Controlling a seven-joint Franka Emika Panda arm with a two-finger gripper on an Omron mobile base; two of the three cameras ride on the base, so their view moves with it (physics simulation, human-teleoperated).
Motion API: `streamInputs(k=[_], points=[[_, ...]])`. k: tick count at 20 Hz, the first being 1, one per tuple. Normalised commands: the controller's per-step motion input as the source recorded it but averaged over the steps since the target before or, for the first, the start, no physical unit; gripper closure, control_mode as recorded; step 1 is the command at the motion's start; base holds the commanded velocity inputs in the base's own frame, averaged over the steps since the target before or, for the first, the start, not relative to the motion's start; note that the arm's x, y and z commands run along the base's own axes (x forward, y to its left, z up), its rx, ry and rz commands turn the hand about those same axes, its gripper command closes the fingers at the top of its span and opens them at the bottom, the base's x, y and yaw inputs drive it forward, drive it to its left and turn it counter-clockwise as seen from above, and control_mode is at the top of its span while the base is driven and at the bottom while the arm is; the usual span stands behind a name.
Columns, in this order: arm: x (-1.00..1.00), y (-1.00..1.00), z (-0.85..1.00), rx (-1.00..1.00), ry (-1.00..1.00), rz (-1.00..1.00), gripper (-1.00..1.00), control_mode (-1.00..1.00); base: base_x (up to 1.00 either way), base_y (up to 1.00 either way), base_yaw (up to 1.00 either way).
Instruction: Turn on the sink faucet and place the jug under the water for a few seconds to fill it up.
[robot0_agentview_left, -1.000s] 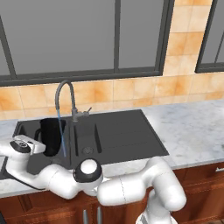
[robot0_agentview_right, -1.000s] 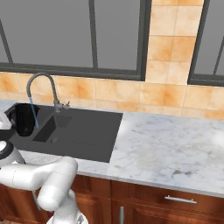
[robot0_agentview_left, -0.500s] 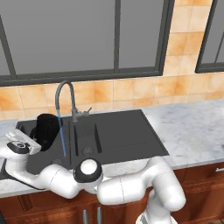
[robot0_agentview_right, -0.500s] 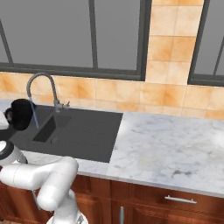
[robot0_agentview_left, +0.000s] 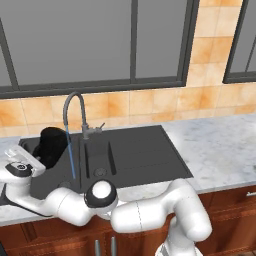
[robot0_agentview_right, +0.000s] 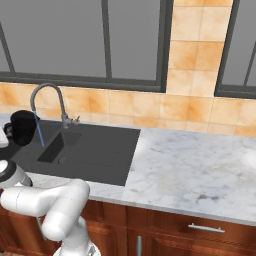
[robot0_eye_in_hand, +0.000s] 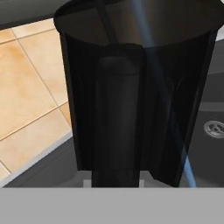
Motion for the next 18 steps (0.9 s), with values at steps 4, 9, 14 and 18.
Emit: streamInputs(k=[4, 9, 14, 18], points=[[0.00, -0.33, -0.33, 0.00, 0.00, 0.05, 1.00, -1.00, 0.00, 0.00, 0.00], [0.00, -0.41, -0.34, 0.00, 0.00, 0.02, 1.00, -1.00, 0.00, 0.00, 0.00], [0.00, -0.30, -0.21, -0.07, 0.08, 0.00, 1.00, -1.00, 0.00, 0.00, 0.00], [0.00, -0.21, -0.20, -0.11, 0.04, 0.00, 1.00, -1.00, 0.00, 0.00, 0.00]])
